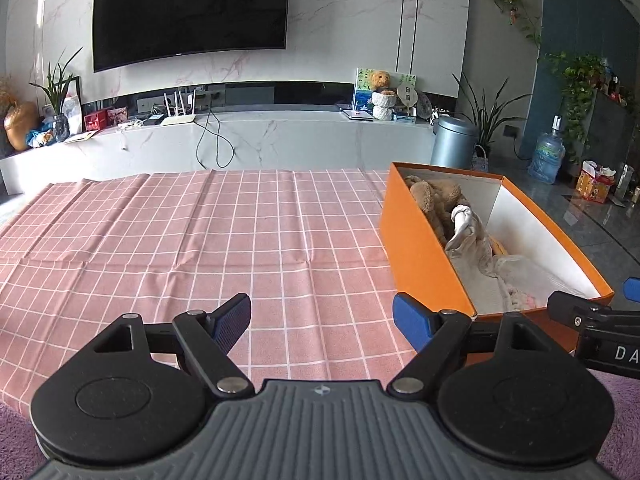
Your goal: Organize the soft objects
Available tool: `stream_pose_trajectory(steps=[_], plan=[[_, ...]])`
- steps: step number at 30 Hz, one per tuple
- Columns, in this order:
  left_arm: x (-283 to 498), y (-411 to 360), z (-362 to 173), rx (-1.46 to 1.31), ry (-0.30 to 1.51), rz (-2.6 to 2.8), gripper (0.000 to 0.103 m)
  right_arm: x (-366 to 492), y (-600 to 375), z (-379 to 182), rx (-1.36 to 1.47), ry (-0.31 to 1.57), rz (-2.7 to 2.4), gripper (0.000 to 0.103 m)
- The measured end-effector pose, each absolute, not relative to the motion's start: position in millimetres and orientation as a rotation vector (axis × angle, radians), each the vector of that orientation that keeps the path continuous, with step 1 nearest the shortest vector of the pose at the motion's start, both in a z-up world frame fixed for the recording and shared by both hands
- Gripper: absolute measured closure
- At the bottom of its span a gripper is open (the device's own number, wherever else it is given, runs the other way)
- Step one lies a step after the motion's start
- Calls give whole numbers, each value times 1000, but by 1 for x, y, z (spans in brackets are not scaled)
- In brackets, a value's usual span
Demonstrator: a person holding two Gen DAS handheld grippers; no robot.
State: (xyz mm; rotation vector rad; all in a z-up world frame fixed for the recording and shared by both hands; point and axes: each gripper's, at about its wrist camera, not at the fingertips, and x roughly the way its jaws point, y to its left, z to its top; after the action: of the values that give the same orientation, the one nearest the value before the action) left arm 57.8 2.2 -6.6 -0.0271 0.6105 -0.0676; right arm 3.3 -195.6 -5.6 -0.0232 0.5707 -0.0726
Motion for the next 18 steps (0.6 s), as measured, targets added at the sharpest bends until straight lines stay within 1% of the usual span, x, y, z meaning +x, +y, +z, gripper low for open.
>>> stream_pose_trajectory(steps=[18], plan=[[51, -4, -3, 0, 600, -67, 8, 3, -198, -5, -13, 561, -73, 5]])
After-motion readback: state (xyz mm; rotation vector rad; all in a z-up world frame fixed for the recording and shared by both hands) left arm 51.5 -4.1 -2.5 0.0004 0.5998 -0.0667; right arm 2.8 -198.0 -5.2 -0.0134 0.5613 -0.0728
